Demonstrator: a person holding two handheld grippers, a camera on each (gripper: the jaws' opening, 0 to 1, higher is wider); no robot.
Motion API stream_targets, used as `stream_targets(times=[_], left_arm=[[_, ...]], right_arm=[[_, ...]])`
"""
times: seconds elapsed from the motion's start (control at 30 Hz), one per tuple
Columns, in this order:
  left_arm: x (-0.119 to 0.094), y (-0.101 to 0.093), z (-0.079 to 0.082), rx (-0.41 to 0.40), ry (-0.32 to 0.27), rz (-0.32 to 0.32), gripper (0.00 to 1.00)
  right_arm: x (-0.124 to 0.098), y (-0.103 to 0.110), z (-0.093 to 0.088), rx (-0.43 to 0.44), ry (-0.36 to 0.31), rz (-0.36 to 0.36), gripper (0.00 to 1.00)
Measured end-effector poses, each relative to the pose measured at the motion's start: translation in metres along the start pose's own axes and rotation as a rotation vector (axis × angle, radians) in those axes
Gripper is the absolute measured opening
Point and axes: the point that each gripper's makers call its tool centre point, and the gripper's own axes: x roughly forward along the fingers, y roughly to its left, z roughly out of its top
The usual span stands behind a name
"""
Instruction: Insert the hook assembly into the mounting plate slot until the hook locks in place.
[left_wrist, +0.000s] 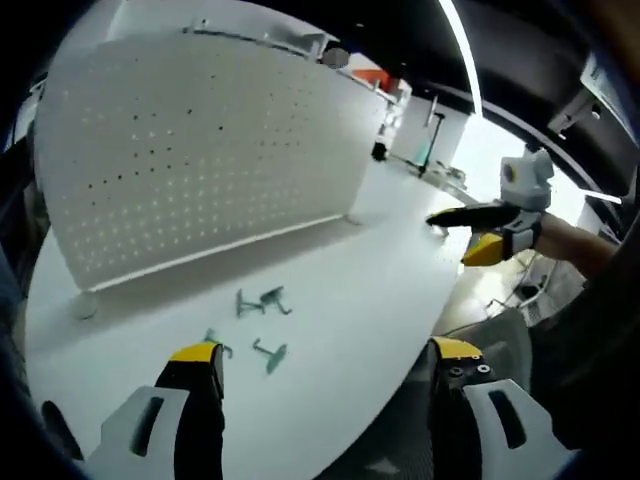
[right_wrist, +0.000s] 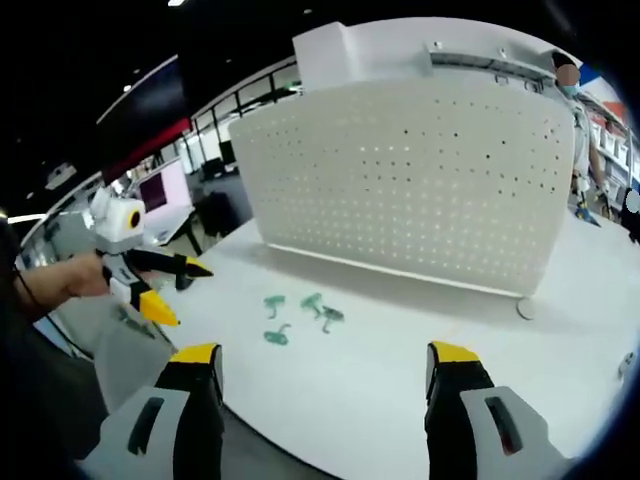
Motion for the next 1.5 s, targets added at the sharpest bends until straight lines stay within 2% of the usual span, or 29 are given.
stream_targets(times=[0.17,0.23,0.37,0.47,0.53,0.73,0.9,1.3,1.5], left_arm=[[0.015,0.010,-0.002,-0.003,0.021,-0.023,0.81],[0.021,0.013,-0.004,-0.072,0.027,-0.043,0.78],[0.033,0.027,-0.003,-0.074,0.040,-0.034,0.76],[0.042,0.029,-0.003,-0.042,0.057,-0.027,0.75],[0.051,0.025,0.000,-0.001,0.049,-0.051,0.75],[0.079,0.018,0.003,0.038,0.075,-0.095,0.66],[0.096,0.015,0.005,0.044,0.090,-0.116,0.64],[0.131,0.025,0.005,0.119,0.141,-0.125,0.62],[0.148,0.028,0.006,0.156,0.164,-0.147,0.59]], right_arm=[[0.004,0.009,-0.007,0.003,0.011,0.030,0.81],[0.006,0.012,-0.011,0.007,0.021,0.037,0.81],[0.010,0.017,-0.018,0.011,0.045,0.056,0.81],[0.012,0.018,-0.020,0.011,0.056,0.066,0.81],[0.014,0.017,-0.021,0.012,0.061,0.069,0.81],[0.017,0.016,-0.025,0.024,0.073,0.075,0.81],[0.017,0.017,-0.029,0.031,0.090,0.081,0.81],[0.021,0.012,-0.031,0.043,0.106,0.081,0.81],[0.023,0.010,-0.040,0.061,0.126,0.081,0.80]])
